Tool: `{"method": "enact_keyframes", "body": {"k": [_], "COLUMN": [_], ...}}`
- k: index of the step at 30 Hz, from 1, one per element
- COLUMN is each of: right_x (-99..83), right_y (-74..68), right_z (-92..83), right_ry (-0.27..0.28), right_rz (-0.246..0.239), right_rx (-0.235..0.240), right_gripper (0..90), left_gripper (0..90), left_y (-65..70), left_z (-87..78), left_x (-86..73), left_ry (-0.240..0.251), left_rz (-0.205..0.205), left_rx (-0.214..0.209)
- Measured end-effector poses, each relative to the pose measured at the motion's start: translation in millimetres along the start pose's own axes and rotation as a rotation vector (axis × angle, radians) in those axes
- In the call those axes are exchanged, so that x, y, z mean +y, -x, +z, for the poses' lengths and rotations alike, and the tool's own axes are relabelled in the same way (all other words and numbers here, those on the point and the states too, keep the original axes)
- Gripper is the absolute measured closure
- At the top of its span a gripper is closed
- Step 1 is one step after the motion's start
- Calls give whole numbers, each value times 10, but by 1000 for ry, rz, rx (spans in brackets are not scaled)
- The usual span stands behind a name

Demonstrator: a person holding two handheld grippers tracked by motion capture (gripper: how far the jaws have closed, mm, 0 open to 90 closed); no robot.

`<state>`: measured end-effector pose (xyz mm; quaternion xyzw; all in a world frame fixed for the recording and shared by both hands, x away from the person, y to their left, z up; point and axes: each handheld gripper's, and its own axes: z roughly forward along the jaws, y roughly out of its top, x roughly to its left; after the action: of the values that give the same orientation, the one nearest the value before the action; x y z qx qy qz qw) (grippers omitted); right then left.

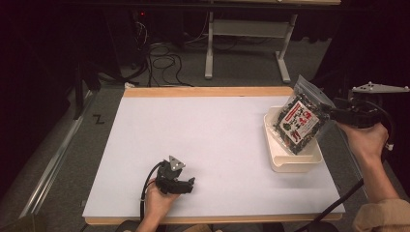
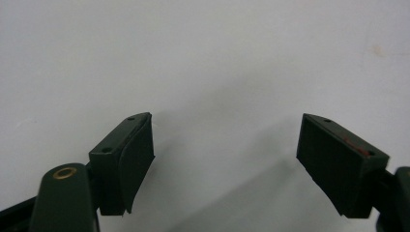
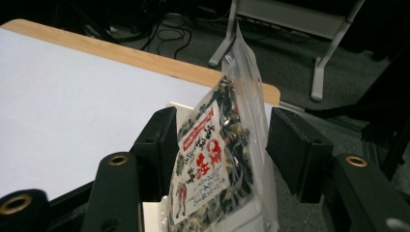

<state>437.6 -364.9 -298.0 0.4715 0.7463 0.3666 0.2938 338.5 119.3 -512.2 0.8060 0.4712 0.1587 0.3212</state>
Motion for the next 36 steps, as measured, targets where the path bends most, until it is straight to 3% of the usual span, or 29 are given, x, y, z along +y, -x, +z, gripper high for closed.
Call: {"method": "enact_keyframes", "body": {"k": [6,11,13,19,24,36], "right_x": [1,-24,-39,-71,-126,-239], "right_y": [-146,-213,-246,-319,-402,-661], "right_z": [-62,-124,-156,-250,-336,-371], "right_ry": [32,50,64,90,140,105], "right_rz": [-47,-57,-47,-35,7,-65], "right_rx": [17,40,61,63,129,180], "right_gripper": [461,465,465,425,426,415], "left_gripper": [217,218,219,219,218,218], "left_y": [29,59,61,76,75,66], "left_z": [39,65,69,93,110,78], "left_x": [50,85,99,128,136,119], "left_ry": [6,11,16,16,11,17], "left_rz": [15,34,31,41,37,38], "left_rx": [-10,-24,-30,-46,-48,-36]}}
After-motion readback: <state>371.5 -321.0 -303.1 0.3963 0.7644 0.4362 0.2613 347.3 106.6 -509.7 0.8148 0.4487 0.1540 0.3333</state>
